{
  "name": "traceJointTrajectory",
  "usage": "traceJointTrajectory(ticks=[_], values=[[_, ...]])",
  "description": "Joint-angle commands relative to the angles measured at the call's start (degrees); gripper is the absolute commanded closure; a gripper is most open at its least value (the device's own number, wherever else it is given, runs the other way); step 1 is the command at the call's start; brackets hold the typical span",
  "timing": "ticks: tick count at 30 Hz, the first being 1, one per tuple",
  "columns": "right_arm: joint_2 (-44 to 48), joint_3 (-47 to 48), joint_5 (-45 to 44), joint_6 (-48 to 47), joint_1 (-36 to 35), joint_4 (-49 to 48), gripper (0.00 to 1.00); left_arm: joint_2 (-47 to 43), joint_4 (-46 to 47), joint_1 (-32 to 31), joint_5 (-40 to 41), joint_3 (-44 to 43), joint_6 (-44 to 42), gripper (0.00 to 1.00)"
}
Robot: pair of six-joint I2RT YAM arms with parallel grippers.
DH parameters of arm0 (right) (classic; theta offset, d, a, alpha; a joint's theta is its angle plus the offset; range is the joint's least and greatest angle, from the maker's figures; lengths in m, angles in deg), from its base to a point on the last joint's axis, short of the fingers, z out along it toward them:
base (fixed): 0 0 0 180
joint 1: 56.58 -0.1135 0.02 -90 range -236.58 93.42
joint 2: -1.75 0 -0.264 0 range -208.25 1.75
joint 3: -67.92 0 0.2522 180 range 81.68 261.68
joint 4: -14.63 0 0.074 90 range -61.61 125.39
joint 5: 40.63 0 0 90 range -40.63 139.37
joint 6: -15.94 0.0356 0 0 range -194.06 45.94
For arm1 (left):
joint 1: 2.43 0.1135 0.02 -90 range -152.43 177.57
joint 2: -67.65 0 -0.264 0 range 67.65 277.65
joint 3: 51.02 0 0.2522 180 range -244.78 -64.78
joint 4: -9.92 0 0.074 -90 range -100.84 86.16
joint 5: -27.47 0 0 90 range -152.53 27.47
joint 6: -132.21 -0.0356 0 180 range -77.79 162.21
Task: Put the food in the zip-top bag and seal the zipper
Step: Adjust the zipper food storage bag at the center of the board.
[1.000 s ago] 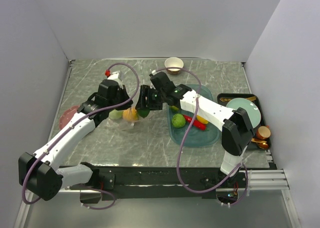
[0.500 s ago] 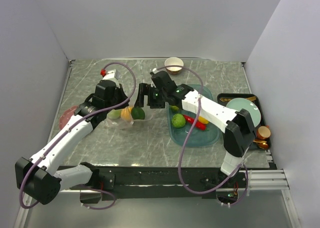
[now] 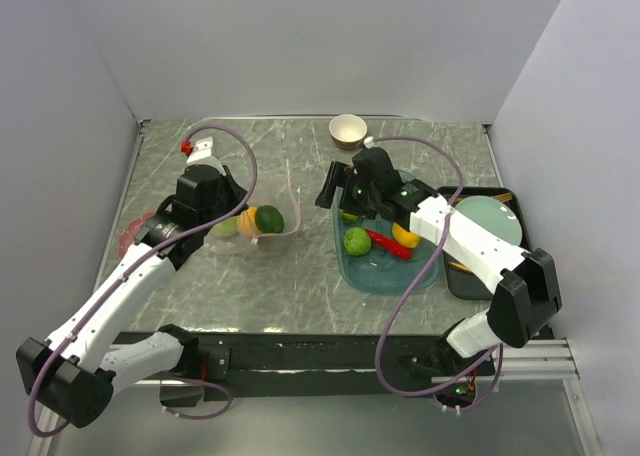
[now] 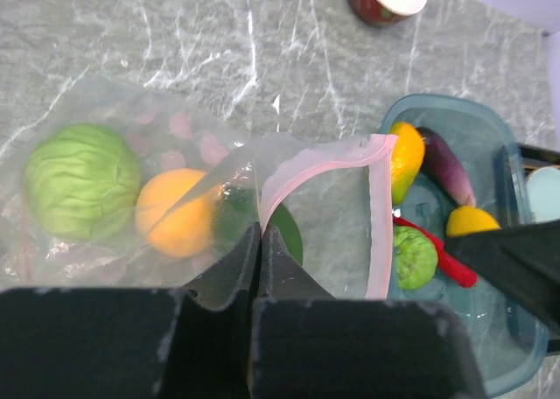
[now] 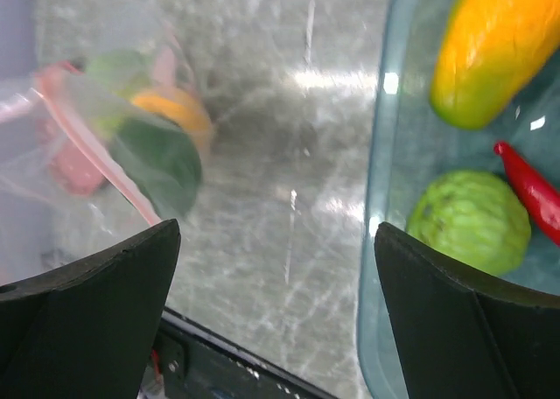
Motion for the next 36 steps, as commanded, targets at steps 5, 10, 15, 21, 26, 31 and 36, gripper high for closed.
traceJointTrajectory(ticks=[5,10,15,21,26,31,36], values=[[-0.7,0.3,6.5,1.4,-2.6,-7.4,0.06,2.6,1.5,0.3,-0.9,-0.8,1.1,0.99],[-5.9,3.2,8.1,1.9,-4.6,-7.7,0.06,2.5,1.3,0.3,-0.8,-1.4,0.7,0.99],[-11.8,4.9,6.6,3.3,-5.8,-5.8,0.10,1.9,0.6,0.3,-0.1,-1.3,0.4,0.99],[-13.7,5.9,5.4,3.3,-6.1,-5.1,0.39,1.1,1.1,0.4,-1.4,-0.6,0.7,0.98],[-11.1,8.6,6.2,1.6,-6.1,-7.2,0.81,0.9,1.0,0.4,-0.4,-2.0,-0.5,0.98],[-12.3,19.2,10.2,-1.0,-6.6,-6.4,0.88,0.5,-3.4,1.3,6.0,-7.9,-1.3,0.99],[-15.3,33.4,13.8,-5.0,-8.7,-4.6,0.86,-1.6,-8.6,4.3,15.4,-13.3,0.1,0.99]])
